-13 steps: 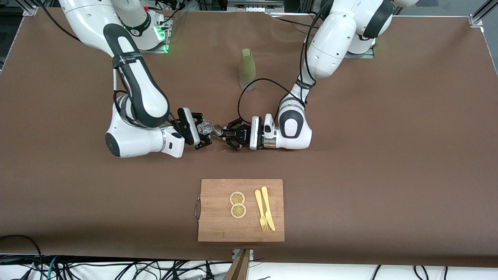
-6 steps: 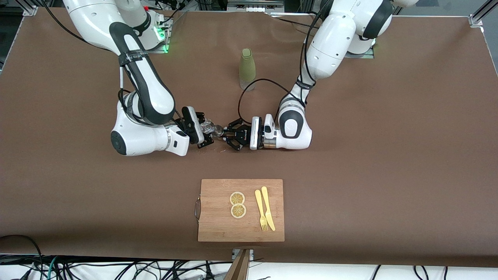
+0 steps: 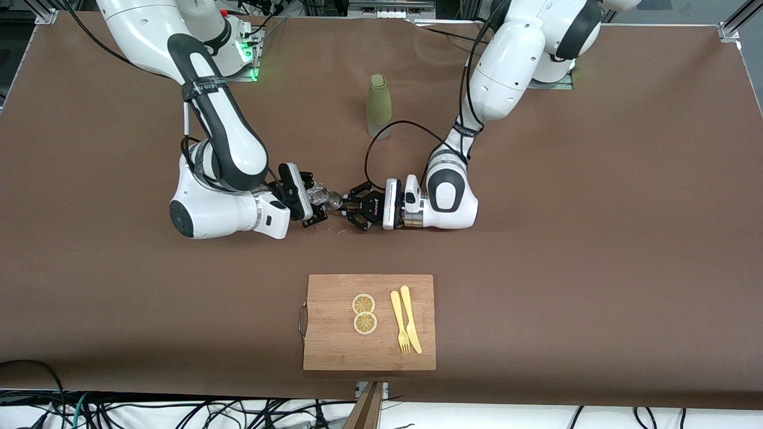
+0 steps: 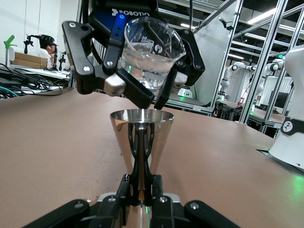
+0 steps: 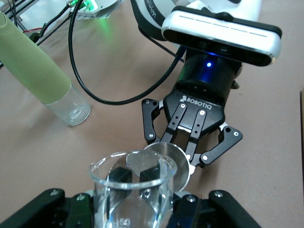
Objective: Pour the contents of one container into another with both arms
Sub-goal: 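Tilt the glass with the right gripper to pour into the jigger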
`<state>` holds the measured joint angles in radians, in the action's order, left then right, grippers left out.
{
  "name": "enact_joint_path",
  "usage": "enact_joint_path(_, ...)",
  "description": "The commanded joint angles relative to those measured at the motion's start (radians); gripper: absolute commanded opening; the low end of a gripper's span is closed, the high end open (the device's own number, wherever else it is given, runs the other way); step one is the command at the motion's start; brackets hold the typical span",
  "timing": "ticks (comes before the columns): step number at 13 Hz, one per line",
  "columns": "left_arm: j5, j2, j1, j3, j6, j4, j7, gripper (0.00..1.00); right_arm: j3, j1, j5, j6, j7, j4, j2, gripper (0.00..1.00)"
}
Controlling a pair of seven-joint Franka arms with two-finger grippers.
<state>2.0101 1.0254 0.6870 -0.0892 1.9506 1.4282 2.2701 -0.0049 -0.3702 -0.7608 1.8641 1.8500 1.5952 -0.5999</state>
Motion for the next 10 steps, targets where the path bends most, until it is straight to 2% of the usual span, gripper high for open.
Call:
enact_joint_path(1,0.024,0.013,0.012,-0.007,0.014,-0.034,0.02,0.0,-0.004,-0.024,0.046,0.032,-0.018,0.023,0.029,0.05)
enact_joint_path(10,0.029,0.013,0.012,-0.007,0.016,-0.035,0.02,0.0,-0.004,-0.019,0.055,0.033,-0.031,0.022,0.034,0.05)
